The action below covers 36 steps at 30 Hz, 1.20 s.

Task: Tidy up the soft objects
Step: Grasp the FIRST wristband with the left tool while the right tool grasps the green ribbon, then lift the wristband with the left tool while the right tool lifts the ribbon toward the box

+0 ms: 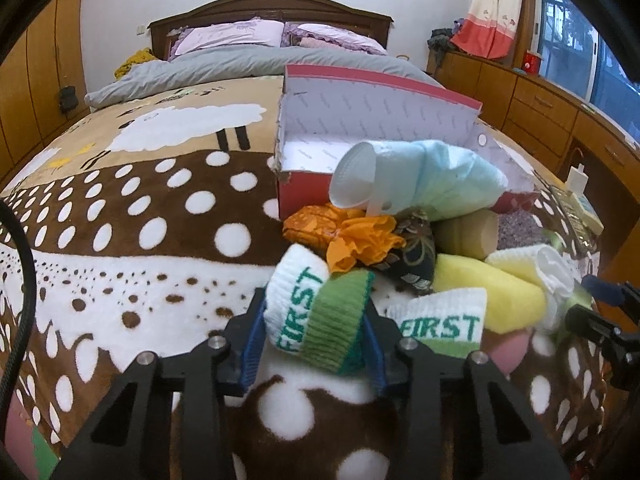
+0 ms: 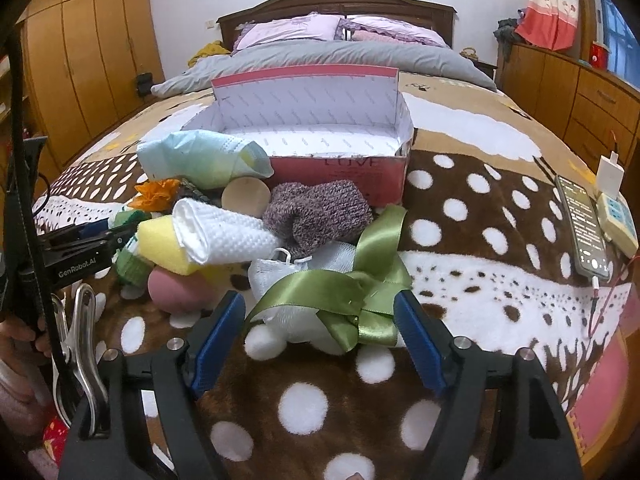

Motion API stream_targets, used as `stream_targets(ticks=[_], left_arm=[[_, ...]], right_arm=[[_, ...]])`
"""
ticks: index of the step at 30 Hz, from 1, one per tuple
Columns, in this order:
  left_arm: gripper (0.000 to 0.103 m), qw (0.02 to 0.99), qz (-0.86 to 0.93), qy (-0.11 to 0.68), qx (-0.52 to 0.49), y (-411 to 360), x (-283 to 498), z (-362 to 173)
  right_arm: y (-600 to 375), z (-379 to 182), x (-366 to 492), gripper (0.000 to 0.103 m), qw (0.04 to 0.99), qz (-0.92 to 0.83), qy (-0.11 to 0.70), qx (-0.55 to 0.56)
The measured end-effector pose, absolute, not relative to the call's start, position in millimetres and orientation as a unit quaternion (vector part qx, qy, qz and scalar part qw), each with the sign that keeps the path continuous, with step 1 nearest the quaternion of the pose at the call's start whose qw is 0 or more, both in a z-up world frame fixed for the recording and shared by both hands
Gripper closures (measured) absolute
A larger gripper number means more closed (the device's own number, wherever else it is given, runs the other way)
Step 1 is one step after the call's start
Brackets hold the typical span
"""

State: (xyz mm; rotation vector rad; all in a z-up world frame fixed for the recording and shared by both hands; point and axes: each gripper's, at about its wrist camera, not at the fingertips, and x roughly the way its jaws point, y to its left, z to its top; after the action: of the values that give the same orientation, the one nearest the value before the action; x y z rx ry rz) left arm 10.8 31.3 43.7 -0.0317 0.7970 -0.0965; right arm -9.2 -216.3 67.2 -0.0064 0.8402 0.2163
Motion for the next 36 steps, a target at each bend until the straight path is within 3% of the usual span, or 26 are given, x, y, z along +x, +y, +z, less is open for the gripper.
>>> stream_targets(ticks=[16, 22, 25, 27, 30, 36], left_arm=[[0.062, 0.924, -0.056, 0.375, -0.041, 44.1, -8.5, 63.9], [0.062, 0.928, -0.06, 0.366, -0.037, 41.8, -13.4, 71.4], [0.062, 0.93, -0.063, 0.361, -0.033, 40.5, -16.2, 74.6], [0.062, 0.931, -0.064, 0.358, -0.033, 40.3, -18.3, 77.6], [0.062, 0.934, -0.068, 0.35, -0.032, 40.0, -22.9, 83.9], [0.062, 0.943, -0.07, 0.324, -0.011, 34.6, -26.8, 104.3]], right_arm=[[-248.0, 82.3, 9.2, 0.027, 0.908, 0.082, 0.412, -0.001], [-245.2, 65.3, 24.6, 0.043, 0.895, 0.099, 0.436, 0.009], [-242.2, 51.6, 33.7, 0.062, 0.885, 0.104, 0.453, 0.007], [-242.7, 46.6, 37.1, 0.079, 0.881, 0.107, 0.461, 0.014], [-242.8, 48.2, 34.9, 0.094, 0.883, 0.111, 0.456, 0.017], [-239.2, 72.5, 17.8, 0.097, 0.896, 0.115, 0.428, -0.003]])
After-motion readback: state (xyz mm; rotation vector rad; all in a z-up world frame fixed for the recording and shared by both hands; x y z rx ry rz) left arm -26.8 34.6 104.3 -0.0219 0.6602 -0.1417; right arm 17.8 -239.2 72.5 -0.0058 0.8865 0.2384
